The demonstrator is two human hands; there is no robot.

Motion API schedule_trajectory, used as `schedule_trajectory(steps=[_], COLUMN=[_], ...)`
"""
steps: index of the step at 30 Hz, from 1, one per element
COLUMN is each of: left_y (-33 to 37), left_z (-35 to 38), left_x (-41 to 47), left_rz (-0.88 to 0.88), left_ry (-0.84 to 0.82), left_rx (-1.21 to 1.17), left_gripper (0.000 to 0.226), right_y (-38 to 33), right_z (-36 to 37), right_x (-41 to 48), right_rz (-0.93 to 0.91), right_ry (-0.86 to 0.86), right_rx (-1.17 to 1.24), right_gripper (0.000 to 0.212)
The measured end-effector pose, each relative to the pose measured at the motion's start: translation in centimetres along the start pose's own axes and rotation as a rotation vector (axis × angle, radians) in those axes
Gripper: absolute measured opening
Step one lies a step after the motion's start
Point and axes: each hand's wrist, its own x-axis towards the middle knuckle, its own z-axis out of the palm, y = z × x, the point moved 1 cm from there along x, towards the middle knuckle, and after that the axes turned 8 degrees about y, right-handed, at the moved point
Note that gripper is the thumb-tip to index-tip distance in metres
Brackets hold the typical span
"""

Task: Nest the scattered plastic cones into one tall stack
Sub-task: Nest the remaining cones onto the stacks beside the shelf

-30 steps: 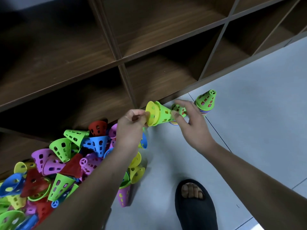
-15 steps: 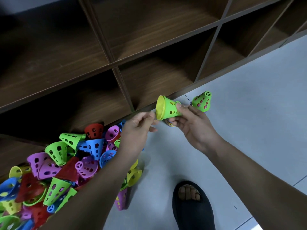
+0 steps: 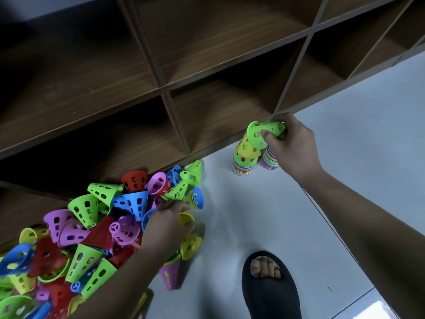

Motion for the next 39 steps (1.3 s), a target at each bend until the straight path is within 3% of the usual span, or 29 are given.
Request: schedule_trajectory(steps=[4, 10, 14, 18, 22, 27, 39], left_y=[-0.9, -1.6, -1.3, 2.1, 7.3, 13.8, 15.3], left_z=[1.0, 1.3, 1.0, -0.5, -2.1, -3.0, -0.3], left_x=[-0.5, -0.5, -0.4, 0.4, 4.7, 10.3, 11.8], left_rz=[0.112, 0.155, 0.148, 0.136, 0.06, 0.117, 0.148], left_ry=[0.117, 0.07, 0.112, 0.164, 0.202, 0.155, -0.08], left_rx=[0.103, 0.204, 0.19, 0.092, -0.33, -0.603, -0.679], left_gripper=[0.043, 0.044, 0.034, 0.034, 0.031, 0.064, 0.068], right_y=[-0.2, -0.9, -1.3, -1.7, -1.6, -0.5, -0.2], right_z=[0.3, 0.3, -0.2, -0.4, 0.0, -0.1, -2.2], right_x=[-0.1, -0.4, 0.2, 0.4, 0.2, -0.2, 0.8], right_rz=[-0.02, -0.102, -0.084, -0.043, -0.039, -0.056, -0.118], right_ry=[-0.026, -0.069, -0.135, -0.142, -0.107, -0.073, 0.005], right_rx=[0.001, -0.046, -0.08, -0.007, 0.005, -0.018, -0.065], right_gripper=[0.026, 0.018, 0.006, 0.014, 0.017, 0.023, 0.021])
